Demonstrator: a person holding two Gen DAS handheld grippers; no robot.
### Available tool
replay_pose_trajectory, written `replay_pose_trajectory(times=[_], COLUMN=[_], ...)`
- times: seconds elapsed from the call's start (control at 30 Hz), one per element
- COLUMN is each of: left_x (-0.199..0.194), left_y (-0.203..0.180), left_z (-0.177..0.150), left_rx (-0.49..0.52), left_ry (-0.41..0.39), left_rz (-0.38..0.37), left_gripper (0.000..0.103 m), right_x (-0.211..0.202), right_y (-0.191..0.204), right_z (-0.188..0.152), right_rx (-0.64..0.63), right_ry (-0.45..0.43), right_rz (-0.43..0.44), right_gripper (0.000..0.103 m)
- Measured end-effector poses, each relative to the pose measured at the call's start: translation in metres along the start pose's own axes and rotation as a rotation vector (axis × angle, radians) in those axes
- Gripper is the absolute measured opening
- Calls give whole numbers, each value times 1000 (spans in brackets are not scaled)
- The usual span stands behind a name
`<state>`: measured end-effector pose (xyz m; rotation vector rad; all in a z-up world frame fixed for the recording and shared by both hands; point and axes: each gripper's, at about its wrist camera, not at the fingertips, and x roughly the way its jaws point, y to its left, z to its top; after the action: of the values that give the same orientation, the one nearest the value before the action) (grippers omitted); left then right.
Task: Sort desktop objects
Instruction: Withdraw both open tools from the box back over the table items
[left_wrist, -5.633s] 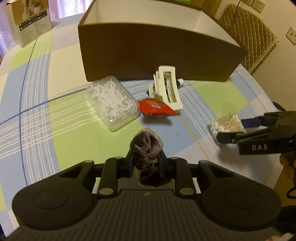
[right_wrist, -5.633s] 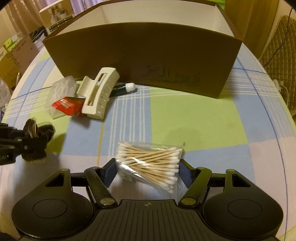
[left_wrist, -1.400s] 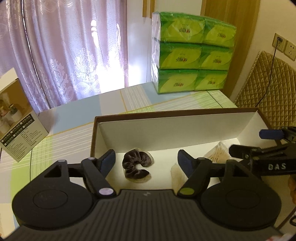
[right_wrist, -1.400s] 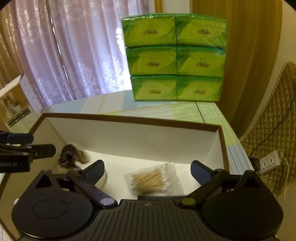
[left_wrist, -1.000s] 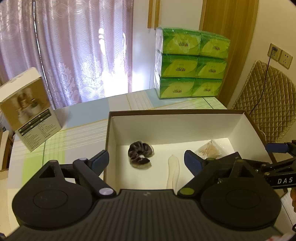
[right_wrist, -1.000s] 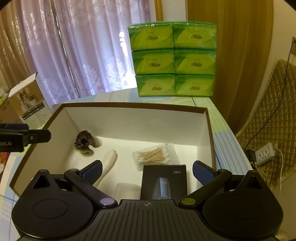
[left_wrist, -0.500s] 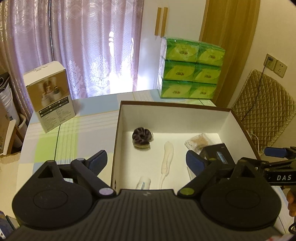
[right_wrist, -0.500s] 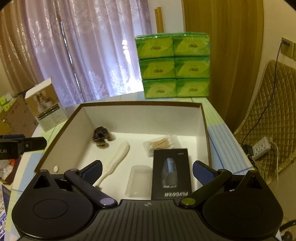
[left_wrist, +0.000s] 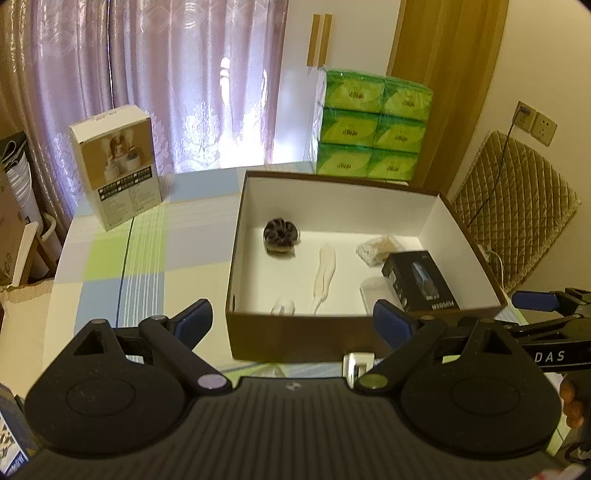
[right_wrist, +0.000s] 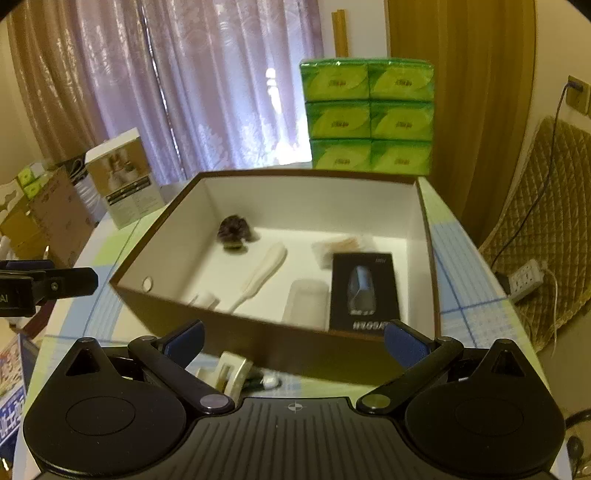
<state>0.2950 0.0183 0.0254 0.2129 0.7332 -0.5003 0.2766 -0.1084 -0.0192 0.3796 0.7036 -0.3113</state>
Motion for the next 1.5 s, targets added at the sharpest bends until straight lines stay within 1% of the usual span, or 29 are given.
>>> replay_pose_trajectory(times=[0.17,0.37,0.6,0.93,1.27,1.5], left_x=[-11,-18,-23,-21,-14,-4], left_y=[-1,-3,0,6,13,15], left_z=[-14,-27,-43,-65,-73,-77], left_rx=[-5,0,-22,-28,-39,-49], left_ry=[14,31,68,132,172,196], left_rz=[-11,-12,-20,-9,8,17], left_gripper=[92,92,92,92,92,91], right_x=[-7,-16,-21,-12,-1,11], right_y=[5,9,15,22,26,22], right_z=[-13,-23,-31,-43,-54,-61], right_rx=[-3,-3,8,20,12,44], right_ry=[24,34,53,110,143,170], right_rz=[10,20,45,50,60,67], right_gripper=[101,101,101,101,101,101])
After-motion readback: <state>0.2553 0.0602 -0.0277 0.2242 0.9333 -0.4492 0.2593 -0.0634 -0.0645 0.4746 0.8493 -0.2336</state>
